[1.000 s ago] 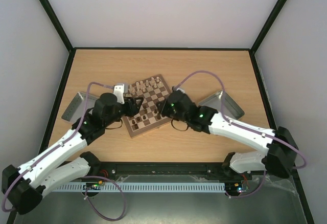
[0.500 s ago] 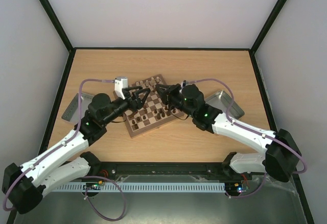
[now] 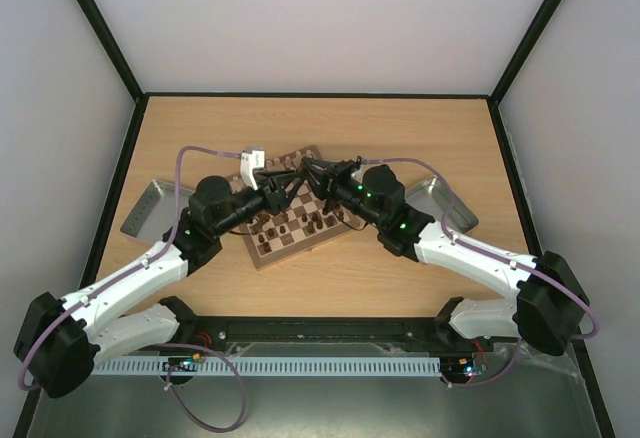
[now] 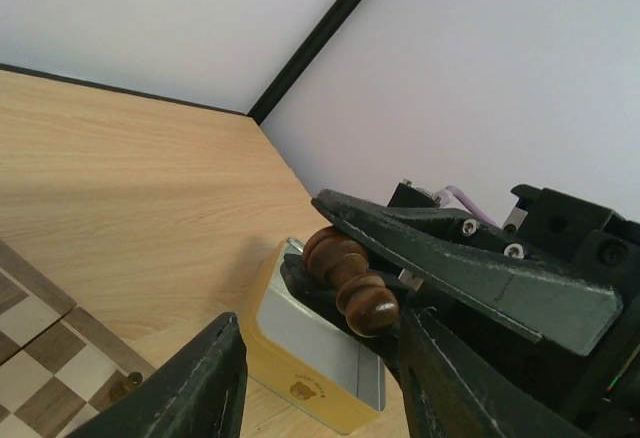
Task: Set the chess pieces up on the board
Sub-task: Place the chess piece on the chessboard.
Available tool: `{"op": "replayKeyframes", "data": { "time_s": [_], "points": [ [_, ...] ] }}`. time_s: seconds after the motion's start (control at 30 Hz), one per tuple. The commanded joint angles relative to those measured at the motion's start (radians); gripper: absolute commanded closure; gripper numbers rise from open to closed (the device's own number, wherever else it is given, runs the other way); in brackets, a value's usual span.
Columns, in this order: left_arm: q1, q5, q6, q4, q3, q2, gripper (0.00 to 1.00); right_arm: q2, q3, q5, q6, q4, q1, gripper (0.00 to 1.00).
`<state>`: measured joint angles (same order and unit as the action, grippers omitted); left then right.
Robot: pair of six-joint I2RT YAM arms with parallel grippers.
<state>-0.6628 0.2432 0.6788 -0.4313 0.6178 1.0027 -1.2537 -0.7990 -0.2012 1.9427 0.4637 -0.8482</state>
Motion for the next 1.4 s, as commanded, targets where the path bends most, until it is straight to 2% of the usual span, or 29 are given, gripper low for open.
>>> {"op": "replayKeyframes", "data": {
  "time_s": [0.0,0.27,0.6,0.7,0.83,0.93,1.13,1.23,1.37],
  "points": [
    [-0.001,0.033,0.01,-0.067,0.03,0.003,0.58,-0.004,0.015,-0.009,0.029,0.053,0.005,0.89],
    [-0.002,0.025,-0.003,-0.066,0.035,0.004,0.69,-0.004,0.023,-0.016,0.026,0.054,0.005,0.89],
    [-0.001,0.019,-0.042,-0.021,0.06,0.009,0.93,-0.003,0.021,-0.033,-0.014,0.041,0.005,0.9],
    [-0.001,0.023,-0.048,0.033,0.083,0.013,0.97,0.028,0.026,0.0,-0.072,-0.018,0.005,0.83],
    [-0.001,0.019,-0.072,0.224,0.136,0.014,0.98,0.077,0.027,0.086,-0.215,-0.128,0.018,0.53],
    [-0.001,0.017,-0.114,0.449,0.203,0.036,0.98,0.11,0.008,0.188,-0.377,-0.246,0.029,0.41],
    [-0.001,-0.034,-0.162,0.974,0.368,0.203,0.96,0.172,0.003,0.422,-0.618,-0.449,0.037,0.38],
    [-0.003,0.009,-0.196,1.073,0.414,0.296,0.98,0.2,0.021,0.508,-0.683,-0.486,0.041,0.38],
    [-0.003,-0.003,-0.229,1.167,0.496,0.428,0.97,0.219,0.027,0.578,-0.754,-0.518,0.046,0.37]
  ]
}}
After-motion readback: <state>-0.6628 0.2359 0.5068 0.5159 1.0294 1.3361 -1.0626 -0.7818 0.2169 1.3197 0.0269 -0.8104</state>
